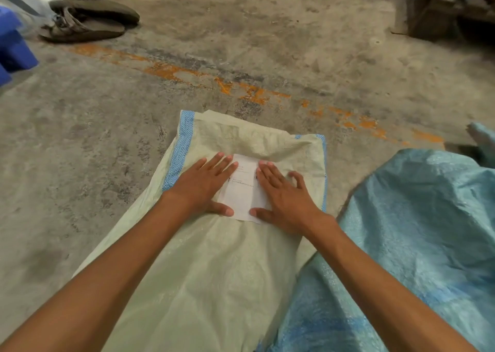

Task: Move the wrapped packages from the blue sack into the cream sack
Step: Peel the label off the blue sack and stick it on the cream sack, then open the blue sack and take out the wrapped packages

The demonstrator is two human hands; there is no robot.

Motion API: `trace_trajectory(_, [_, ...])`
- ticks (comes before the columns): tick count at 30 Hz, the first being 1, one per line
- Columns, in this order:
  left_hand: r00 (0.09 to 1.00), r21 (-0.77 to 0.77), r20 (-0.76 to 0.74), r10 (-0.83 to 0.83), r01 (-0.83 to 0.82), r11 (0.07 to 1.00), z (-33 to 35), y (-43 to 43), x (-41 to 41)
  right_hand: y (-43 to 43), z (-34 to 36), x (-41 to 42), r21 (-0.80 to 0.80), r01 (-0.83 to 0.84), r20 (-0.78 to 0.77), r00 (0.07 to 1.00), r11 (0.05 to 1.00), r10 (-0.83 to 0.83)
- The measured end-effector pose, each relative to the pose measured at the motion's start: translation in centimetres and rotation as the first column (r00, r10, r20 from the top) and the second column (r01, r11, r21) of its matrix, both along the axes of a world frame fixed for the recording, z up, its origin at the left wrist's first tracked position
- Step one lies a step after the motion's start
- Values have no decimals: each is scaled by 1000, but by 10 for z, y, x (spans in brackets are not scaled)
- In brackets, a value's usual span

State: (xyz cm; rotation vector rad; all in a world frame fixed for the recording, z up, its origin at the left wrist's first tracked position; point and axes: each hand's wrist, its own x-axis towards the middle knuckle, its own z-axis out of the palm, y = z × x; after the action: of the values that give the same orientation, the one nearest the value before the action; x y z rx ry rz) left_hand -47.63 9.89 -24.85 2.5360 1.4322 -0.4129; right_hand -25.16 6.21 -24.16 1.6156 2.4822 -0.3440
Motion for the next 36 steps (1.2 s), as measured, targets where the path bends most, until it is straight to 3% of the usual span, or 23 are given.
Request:
trace_trajectory(4, [998,-34,-40,51,-53,998,-1,8,1,19,-1,7,-109,-19,62,998,994,26])
trace_trajectory(12, [973,-59,-187,135,-148,987,17,14,20,28,-14,12,-158,-47,-33,999,986,42])
trace_trajectory(17, [947,-36,-213,241,-254,967,31,-3,31,21,10,-7,-148,21,112,994,989,-4])
trace_trajectory(23, [944,-14,-119,309,-313,950,85,-47,49,-25,72,20,-19,32,221,975,999,-27])
trace_trajectory(28, [971,74,67,228,-233,970,171,-75,100,-72,173,83,119,162,235,954,980,-186])
trace_trajectory(32, [958,111,243,155,-186,976,234,-93,174,-118,253,149,258,310,152,922,915,-355])
trace_trajectory(36, [949,108,315,-12,-24,994,271,-119,258,-178,309,226,371,474,71,843,799,-533])
